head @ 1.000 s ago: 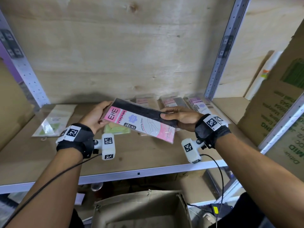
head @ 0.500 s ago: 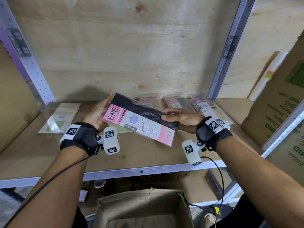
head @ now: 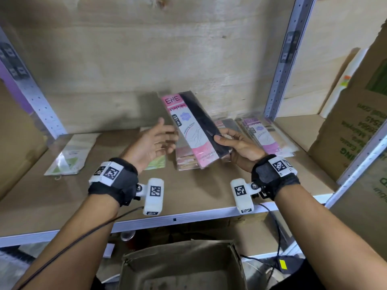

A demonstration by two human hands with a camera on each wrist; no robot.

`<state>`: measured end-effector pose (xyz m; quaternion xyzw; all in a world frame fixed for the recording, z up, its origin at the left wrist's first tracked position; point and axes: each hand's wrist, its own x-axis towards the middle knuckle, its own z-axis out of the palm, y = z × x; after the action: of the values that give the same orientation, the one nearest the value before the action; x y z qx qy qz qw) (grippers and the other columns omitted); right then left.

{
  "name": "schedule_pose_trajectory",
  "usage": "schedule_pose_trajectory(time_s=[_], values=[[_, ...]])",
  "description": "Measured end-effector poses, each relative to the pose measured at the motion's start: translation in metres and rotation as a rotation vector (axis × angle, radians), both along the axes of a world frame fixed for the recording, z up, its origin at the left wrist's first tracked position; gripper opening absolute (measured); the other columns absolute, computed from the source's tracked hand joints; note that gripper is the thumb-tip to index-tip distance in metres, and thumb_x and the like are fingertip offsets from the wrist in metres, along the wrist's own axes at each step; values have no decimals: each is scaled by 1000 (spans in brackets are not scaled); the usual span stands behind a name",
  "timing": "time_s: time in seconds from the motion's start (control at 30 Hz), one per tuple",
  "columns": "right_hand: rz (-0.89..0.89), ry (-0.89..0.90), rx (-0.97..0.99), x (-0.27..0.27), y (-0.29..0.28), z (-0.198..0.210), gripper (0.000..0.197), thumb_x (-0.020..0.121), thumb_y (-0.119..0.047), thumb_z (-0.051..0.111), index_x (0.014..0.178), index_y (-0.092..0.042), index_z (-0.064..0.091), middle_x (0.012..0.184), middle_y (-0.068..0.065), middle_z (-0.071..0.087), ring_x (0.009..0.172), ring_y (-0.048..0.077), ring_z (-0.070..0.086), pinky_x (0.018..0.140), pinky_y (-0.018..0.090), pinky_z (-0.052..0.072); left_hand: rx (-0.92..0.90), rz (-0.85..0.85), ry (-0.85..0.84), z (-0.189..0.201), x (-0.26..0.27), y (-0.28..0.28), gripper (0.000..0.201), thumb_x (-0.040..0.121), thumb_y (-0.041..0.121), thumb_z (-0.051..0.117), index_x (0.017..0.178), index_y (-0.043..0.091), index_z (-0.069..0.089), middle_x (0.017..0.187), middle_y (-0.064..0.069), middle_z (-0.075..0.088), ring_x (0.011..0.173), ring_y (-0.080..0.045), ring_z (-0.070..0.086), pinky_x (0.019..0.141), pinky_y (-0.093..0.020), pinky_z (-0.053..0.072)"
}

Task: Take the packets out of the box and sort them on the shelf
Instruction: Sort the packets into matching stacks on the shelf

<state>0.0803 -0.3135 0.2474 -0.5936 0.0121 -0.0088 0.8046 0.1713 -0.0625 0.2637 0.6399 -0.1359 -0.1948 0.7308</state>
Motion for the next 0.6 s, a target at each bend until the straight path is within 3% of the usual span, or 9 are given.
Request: schedule_pose_trajectory(time_s=[0.13, 0.2, 0.3, 0.4, 0.5, 0.57, 0.6], values=[[-132, -46, -14, 5, -14, 1, 19, 89, -6, 66, 108, -8, 65, 100, 16, 71, 73, 23, 71, 51, 31, 56, 131, -130, -117, 7, -16, -46, 28, 94, 32, 67, 118, 18, 66, 104, -7, 77, 87, -23, 76, 70, -26, 60], [-213, -63, -39, 8, -21, 1, 15, 87, -6, 69, 101, -11, 67, 93, 12, 73, 70, 20, 70, 55, 30, 56, 161, -163, -167, 12, -20, -67, 31, 93, 21, 68, 123, 16, 65, 109, -6, 76, 92, -21, 75, 70, -26, 60], [-315, -60, -24, 10, -34, 0, 15, 85, -4, 72, 99, -8, 68, 79, 5, 75, 64, 17, 72, 50, 25, 56, 188, -108, -195, 17, -19, -98, 38, 91, 5, 69, 129, 6, 62, 118, -11, 72, 101, -26, 73, 78, -34, 62], [-378, -10, -99, 12, -51, -1, 30, 85, -1, 69, 114, 2, 64, 87, 9, 73, 73, 24, 69, 55, 30, 56, 287, -51, -232, 17, -14, -122, 35, 88, 5, 71, 123, 4, 65, 117, -10, 71, 100, -24, 72, 83, -35, 61], [-395, 35, -267, 16, -67, 1, 26, 85, 3, 63, 110, 6, 63, 95, 16, 70, 83, 30, 67, 70, 42, 57, 353, 10, -236, 12, -4, -142, 18, 83, 5, 77, 97, 9, 68, 103, -8, 73, 81, -15, 73, 68, -26, 62], [-390, 55, -407, 19, -76, 4, 25, 85, 4, 63, 109, 3, 65, 100, 18, 71, 82, 29, 68, 76, 42, 59, 424, 40, -231, 7, 4, -153, 21, 79, 6, 81, 96, 6, 68, 103, -11, 74, 82, -22, 75, 74, -33, 63], [-383, 78, -493, 21, -80, 5, 29, 85, 2, 65, 114, 1, 65, 103, 17, 71, 81, 26, 69, 75, 37, 60, 447, 42, -222, 5, 7, -158, 27, 78, 5, 83, 101, 1, 69, 106, -15, 74, 86, -26, 75, 79, -39, 62]])
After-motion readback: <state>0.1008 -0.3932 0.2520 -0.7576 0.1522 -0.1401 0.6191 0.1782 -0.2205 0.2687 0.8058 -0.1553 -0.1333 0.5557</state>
